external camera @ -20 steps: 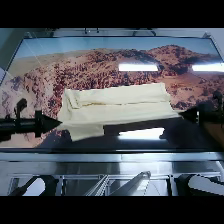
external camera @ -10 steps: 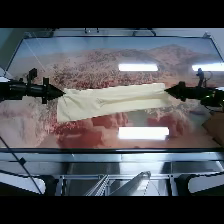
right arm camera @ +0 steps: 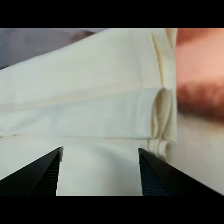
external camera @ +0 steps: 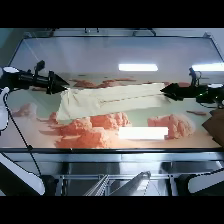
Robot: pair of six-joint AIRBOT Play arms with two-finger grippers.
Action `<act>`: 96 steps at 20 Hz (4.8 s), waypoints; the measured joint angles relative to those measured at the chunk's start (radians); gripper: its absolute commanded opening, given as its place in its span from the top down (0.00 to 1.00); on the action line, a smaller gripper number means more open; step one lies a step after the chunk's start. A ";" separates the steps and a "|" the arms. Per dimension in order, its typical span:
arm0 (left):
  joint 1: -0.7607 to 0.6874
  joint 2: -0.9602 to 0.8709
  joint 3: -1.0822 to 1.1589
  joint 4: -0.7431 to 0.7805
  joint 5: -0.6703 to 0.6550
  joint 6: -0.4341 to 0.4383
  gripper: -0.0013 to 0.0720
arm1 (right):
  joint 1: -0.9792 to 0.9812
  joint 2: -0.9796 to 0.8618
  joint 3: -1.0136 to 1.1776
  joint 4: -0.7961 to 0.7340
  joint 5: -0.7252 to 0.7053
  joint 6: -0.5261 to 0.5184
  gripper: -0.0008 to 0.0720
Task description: Fold the shirts.
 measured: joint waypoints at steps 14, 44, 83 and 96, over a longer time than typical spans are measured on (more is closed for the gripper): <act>-0.204 0.006 0.154 -0.002 0.041 -0.088 0.96 | 0.006 -0.119 0.114 -0.094 0.080 0.249 0.37; -0.578 0.158 0.204 0.080 0.195 -0.115 0.94 | 0.211 0.246 0.187 0.204 0.362 0.175 0.97; -0.037 0.908 -0.805 0.070 0.138 0.158 0.94 | 0.491 -0.098 -0.006 0.151 -0.095 0.346 0.33; -0.037 0.908 -0.805 0.070 0.097 0.158 0.94 | 0.381 0.151 0.119 0.262 -0.018 0.346 0.97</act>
